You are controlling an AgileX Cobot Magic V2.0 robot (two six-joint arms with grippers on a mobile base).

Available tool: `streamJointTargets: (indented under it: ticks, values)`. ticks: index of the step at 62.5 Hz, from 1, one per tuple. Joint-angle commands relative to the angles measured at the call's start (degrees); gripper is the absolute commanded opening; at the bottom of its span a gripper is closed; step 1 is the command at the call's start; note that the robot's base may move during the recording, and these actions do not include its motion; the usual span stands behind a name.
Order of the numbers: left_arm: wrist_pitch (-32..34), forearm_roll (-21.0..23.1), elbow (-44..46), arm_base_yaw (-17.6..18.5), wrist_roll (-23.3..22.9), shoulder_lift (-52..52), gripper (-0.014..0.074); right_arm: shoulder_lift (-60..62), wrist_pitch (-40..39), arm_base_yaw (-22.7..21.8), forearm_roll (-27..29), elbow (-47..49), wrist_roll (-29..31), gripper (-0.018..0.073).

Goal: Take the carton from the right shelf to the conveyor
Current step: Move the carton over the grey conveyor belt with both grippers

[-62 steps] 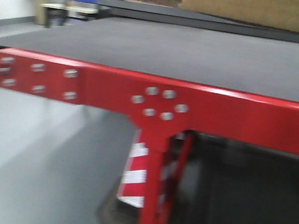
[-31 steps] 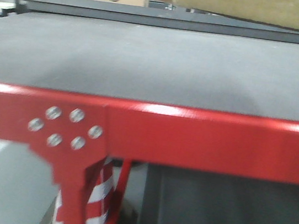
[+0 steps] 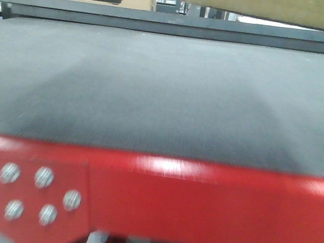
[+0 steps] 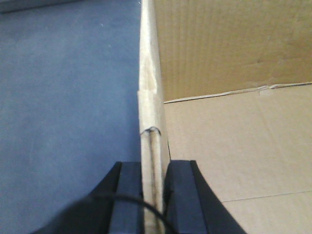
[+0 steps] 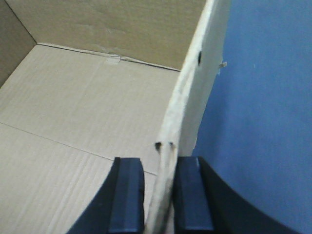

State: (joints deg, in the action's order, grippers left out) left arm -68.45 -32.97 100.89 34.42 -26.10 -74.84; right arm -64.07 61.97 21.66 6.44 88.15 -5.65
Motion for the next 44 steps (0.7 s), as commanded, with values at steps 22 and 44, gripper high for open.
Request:
streamJointTargets:
  ticks: [22,44]
  values:
    - [-1.5,-11.3,0.4,-1.0,0.4,0.9,-0.0017,1.2,-1.1,-0.3,-2.8,0.3,2.1,-0.0067]
    - [-1.5,-11.3,0.4,-1.0,0.4,0.9,-0.0017,1.2,-1.1,-0.3,-2.8,0.3,2.1,-0.0067]
